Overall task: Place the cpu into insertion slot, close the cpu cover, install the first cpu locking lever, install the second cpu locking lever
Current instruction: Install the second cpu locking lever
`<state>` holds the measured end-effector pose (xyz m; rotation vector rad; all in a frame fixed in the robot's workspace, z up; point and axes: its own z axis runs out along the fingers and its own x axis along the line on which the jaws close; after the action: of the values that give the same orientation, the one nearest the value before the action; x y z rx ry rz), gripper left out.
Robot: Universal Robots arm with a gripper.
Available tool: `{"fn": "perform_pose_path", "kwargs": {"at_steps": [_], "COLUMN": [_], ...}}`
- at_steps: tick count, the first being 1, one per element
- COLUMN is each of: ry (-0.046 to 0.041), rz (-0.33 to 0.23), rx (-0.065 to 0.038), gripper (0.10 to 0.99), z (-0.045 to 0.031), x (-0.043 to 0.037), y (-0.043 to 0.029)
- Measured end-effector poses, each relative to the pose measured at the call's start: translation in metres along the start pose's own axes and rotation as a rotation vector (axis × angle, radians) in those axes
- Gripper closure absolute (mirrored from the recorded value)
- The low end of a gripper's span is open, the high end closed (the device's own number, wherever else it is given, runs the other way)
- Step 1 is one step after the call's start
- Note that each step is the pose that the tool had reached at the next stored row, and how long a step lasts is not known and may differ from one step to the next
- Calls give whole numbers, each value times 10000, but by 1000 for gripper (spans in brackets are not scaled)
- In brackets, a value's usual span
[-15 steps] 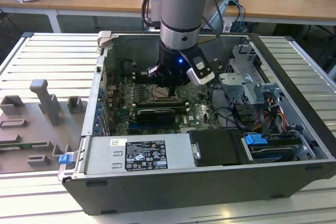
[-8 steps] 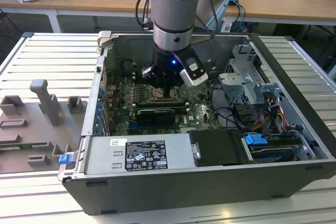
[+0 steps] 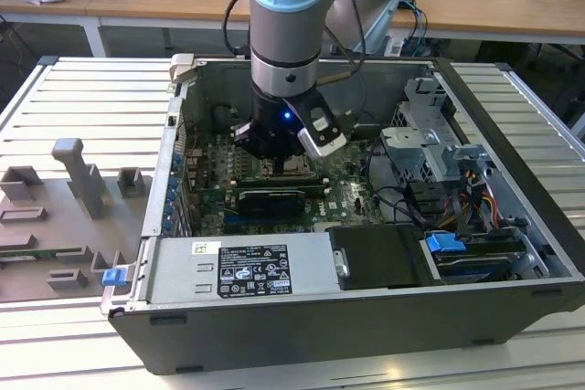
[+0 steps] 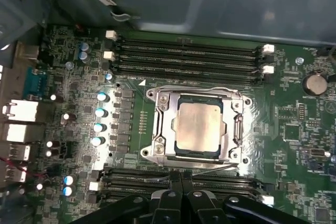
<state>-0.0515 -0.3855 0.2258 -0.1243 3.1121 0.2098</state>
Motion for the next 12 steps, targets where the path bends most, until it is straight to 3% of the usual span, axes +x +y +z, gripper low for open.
{"fn": "perform_pose_path", "kwargs": {"at_steps": [2,9,10,12], "ry": [0,-3,-4,-21], "rz": [0,2,-1,3], "rx": [-2,-27,-62,-259], "gripper": [980,980,980,980], "z": [35,43,45,58], "x": [1,13,15,47], "y": [-5,-5,-5,-6]}}
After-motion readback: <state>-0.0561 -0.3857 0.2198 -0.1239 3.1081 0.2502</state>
